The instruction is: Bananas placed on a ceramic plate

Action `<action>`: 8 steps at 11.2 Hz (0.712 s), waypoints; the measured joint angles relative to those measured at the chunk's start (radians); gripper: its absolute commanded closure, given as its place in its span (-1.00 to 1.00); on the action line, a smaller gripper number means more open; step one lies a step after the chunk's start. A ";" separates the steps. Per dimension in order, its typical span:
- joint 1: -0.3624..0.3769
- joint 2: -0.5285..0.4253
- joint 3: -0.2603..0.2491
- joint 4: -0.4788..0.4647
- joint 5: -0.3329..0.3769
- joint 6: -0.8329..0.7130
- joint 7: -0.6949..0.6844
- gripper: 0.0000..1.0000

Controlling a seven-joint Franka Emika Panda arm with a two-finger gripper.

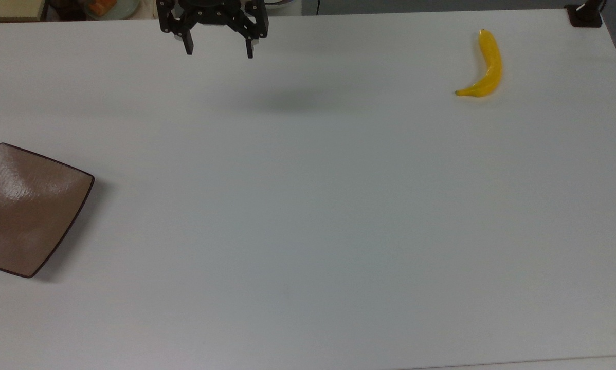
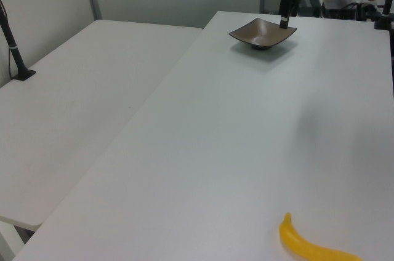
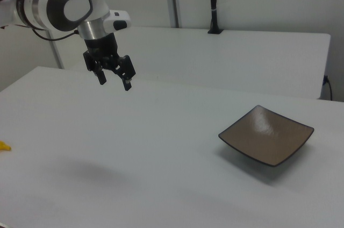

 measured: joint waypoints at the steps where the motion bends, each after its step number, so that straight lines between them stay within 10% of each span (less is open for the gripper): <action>1: 0.000 0.000 0.000 0.000 0.000 0.000 -0.008 -1.00; 8: 0.000 0.020 0.011 -0.006 0.000 0.001 -0.008 -1.00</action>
